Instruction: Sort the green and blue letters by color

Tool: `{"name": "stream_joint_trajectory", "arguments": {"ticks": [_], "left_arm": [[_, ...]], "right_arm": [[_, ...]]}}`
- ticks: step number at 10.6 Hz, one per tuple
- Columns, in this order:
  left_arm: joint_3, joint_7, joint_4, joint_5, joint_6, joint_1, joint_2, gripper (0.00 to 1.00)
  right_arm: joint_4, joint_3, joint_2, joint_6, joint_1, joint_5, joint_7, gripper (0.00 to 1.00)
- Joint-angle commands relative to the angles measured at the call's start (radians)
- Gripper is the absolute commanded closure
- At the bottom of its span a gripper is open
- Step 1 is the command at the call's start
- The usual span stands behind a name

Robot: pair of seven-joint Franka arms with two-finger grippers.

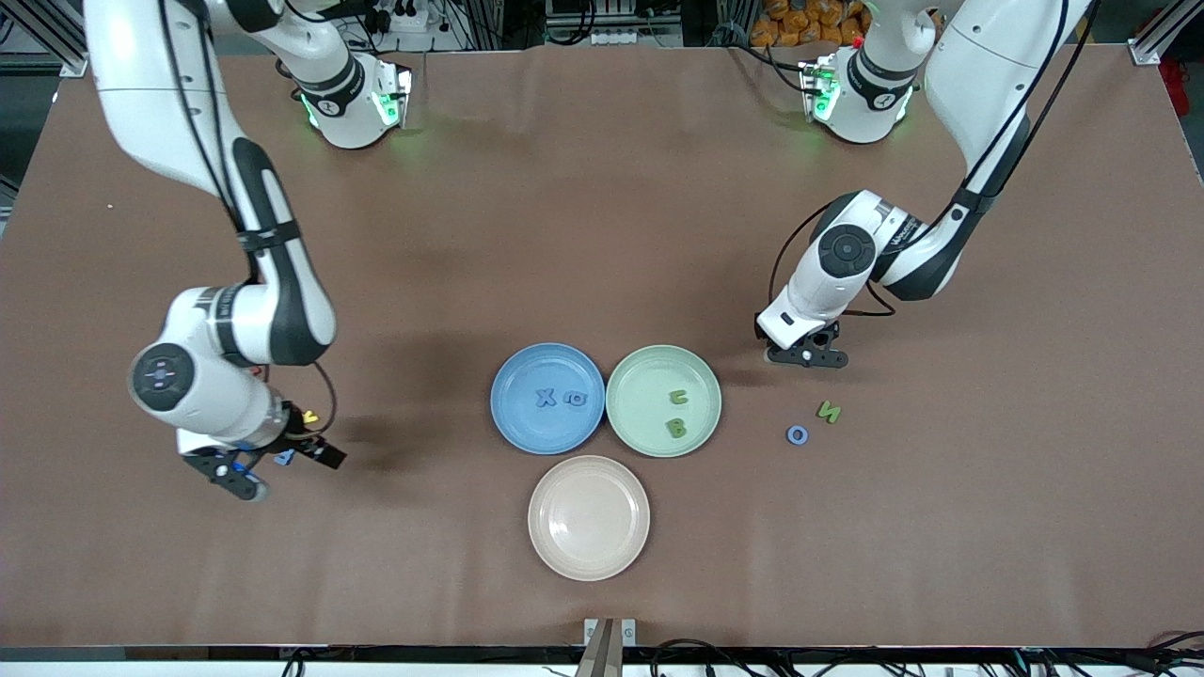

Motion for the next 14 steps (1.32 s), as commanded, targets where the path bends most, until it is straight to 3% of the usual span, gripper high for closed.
{"name": "stream_joint_trajectory", "arguments": {"ticks": [1, 3, 4, 6, 7, 10, 14], "left_arm": [[-0.006, -0.015, 0.014, 0.019, 0.016, 0.010, 0.020, 0.48], [-0.006, -0.015, 0.020, 0.019, 0.016, 0.010, 0.022, 0.51], [-0.006, -0.015, 0.020, 0.019, 0.015, 0.010, 0.023, 0.57], [-0.006, -0.015, 0.021, 0.012, 0.015, 0.010, 0.022, 0.81], [-0.006, -0.022, 0.025, 0.006, 0.015, 0.010, 0.020, 1.00], [-0.008, -0.054, 0.060, -0.001, 0.001, 0.010, -0.006, 1.00], [-0.045, -0.064, 0.188, -0.194, -0.007, -0.019, 0.011, 1.00]], "right_arm": [[0.041, 0.009, 0.047, -0.023, -0.085, 0.016, -0.065, 0.00], [0.087, 0.009, 0.105, -0.017, -0.102, 0.016, -0.114, 0.00], [0.092, 0.009, 0.116, -0.014, -0.111, 0.019, -0.143, 0.00], [0.093, 0.012, 0.134, -0.006, -0.137, 0.045, -0.200, 0.00], [0.093, 0.012, 0.148, 0.024, -0.137, 0.048, -0.203, 0.00], [0.081, 0.012, 0.154, 0.072, -0.137, 0.056, -0.209, 0.00], [0.072, 0.016, 0.185, 0.139, -0.149, 0.058, -0.209, 0.00]]}}
